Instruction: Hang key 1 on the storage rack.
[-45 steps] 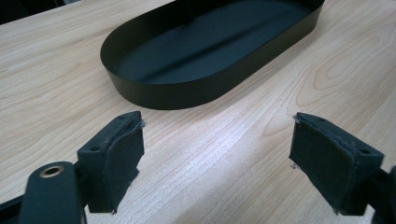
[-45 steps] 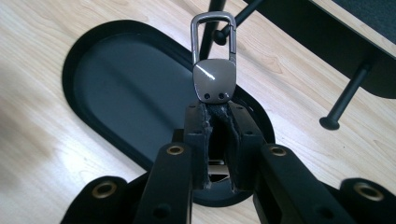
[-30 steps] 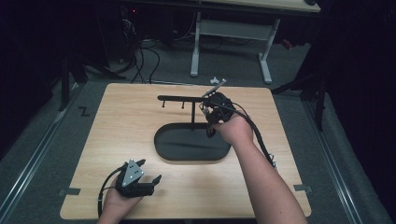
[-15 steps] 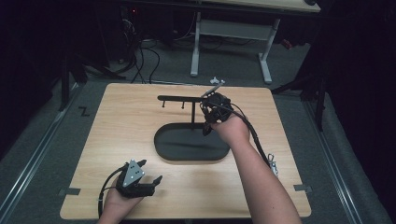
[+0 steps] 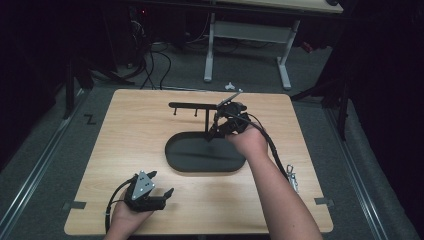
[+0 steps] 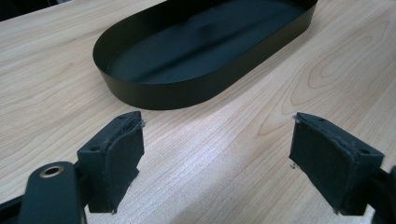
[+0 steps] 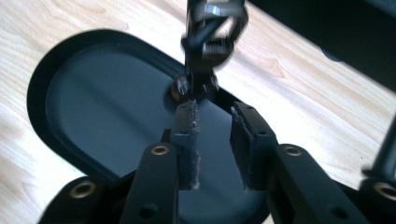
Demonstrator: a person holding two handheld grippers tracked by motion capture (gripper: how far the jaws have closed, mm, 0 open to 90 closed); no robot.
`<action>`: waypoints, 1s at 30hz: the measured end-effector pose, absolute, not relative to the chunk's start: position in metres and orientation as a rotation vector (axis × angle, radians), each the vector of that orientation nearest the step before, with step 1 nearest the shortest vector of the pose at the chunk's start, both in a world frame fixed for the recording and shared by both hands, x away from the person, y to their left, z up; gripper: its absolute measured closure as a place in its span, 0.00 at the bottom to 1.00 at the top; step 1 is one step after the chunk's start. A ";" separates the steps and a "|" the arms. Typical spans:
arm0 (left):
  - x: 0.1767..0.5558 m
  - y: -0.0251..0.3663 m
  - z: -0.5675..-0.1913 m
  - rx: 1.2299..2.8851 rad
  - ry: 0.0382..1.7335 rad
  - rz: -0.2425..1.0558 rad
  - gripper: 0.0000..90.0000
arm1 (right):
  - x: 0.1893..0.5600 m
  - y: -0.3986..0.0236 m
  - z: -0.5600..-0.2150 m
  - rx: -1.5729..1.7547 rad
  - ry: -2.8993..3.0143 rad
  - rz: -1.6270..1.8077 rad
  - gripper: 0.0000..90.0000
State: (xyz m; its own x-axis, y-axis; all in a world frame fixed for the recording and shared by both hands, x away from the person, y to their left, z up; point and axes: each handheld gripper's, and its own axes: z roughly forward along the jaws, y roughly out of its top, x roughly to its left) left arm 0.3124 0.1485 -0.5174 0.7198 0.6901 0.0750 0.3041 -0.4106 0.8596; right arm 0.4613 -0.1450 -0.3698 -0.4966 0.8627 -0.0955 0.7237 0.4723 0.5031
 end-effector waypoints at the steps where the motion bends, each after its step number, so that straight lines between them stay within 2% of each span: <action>1: 0.313 0.148 -0.518 2.009 0.757 0.533 0.20 | 0.459 -0.146 -0.370 1.338 2.389 0.573 0.76; 8: 0.312 0.145 -0.518 2.017 0.750 0.535 0.20 | 0.432 -0.171 -0.377 1.356 2.398 0.597 0.65; 20: 0.311 0.143 -0.518 2.024 0.747 0.531 0.20 | 0.388 -0.214 -0.408 1.399 2.408 0.645 0.56; 30: 0.310 0.142 -0.519 2.027 0.749 0.533 0.20 | 0.364 -0.244 -0.430 1.431 2.407 0.631 0.53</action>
